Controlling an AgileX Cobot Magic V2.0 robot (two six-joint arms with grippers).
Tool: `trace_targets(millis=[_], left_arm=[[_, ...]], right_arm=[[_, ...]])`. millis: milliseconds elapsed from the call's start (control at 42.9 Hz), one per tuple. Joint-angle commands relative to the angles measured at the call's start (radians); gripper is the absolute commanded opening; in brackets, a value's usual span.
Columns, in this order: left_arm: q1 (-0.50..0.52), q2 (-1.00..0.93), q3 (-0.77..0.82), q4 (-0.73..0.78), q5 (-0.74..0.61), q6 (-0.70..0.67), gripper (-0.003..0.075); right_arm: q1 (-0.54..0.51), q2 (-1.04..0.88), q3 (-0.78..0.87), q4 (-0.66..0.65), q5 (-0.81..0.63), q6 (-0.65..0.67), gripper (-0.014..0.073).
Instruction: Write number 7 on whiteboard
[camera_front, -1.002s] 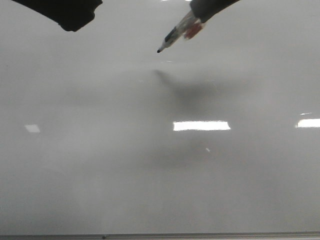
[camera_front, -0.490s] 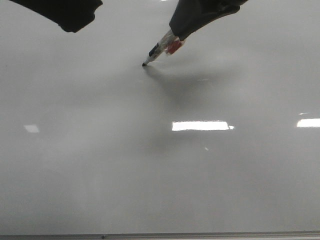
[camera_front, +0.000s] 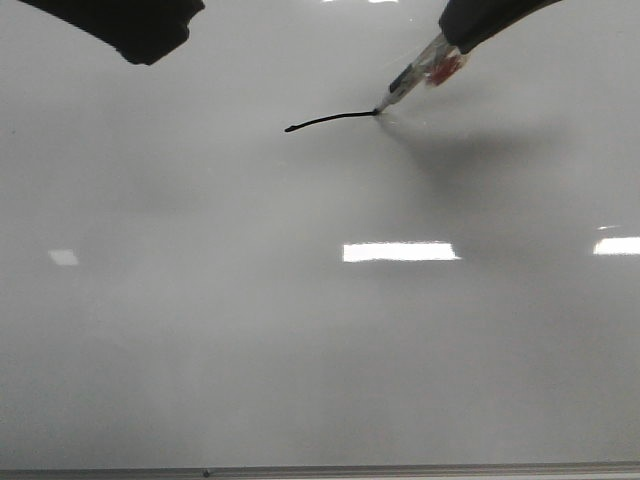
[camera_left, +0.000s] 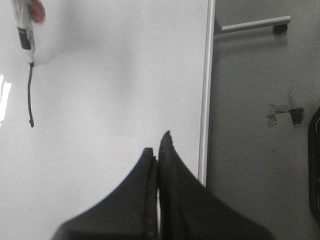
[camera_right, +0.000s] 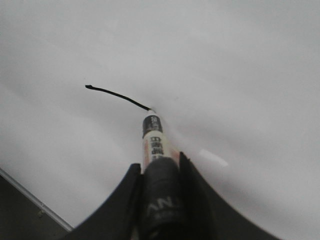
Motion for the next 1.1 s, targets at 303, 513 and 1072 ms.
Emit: trace_targets(millis=[303, 513, 1072], left_arm=[[-0.005, -0.022, -0.034, -0.005, -0.054, -0.012, -0.002], [-0.005, -0.022, -0.034, -0.005, -0.054, -0.012, -0.002], [-0.005, -0.022, -0.034, -0.007, -0.063, -0.012, -0.0015]], right_arm=[[0.074, -0.016, 0.045, -0.04, -0.075, -0.005, -0.006], [0.107, 0.036, 0.086, -0.038, -0.095, -0.005, -0.006], [0.29, -0.221, 0.04, -0.017, 0.3, -0.196, -0.006]])
